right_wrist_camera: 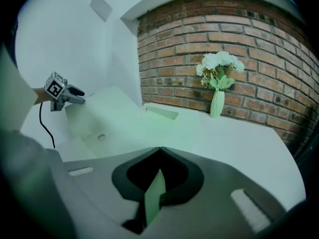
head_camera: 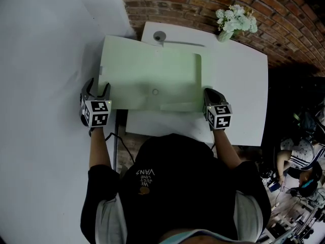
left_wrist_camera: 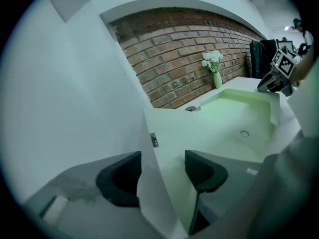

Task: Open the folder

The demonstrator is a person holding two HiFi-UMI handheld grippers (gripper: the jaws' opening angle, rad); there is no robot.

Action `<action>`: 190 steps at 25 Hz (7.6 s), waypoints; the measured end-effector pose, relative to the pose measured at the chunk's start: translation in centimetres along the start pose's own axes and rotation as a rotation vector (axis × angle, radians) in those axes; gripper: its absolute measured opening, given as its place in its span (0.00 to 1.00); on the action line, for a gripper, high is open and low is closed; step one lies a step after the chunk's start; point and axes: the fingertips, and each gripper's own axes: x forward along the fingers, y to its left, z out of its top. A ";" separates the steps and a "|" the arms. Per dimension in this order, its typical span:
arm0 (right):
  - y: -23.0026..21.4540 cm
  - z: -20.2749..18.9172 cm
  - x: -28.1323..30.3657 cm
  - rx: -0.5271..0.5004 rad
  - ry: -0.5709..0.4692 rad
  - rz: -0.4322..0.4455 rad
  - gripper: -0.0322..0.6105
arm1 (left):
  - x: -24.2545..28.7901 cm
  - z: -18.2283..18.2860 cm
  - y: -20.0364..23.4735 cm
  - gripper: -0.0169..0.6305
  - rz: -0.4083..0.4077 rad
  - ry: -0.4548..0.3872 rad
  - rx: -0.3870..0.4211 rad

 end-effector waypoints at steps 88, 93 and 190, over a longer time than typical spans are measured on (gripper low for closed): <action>-1.2 2.1 -1.6 0.008 -0.083 0.115 0.05 | -3.0 1.5 -3.9 0.32 0.015 0.007 -0.071; -1.6 2.3 -2.1 0.011 -0.095 0.132 0.05 | -3.5 1.6 -4.4 0.32 0.029 0.013 -0.074; 2.7 1.5 -5.3 0.007 -0.141 0.200 0.05 | -6.4 14.2 -26.3 0.15 -0.363 -0.367 0.005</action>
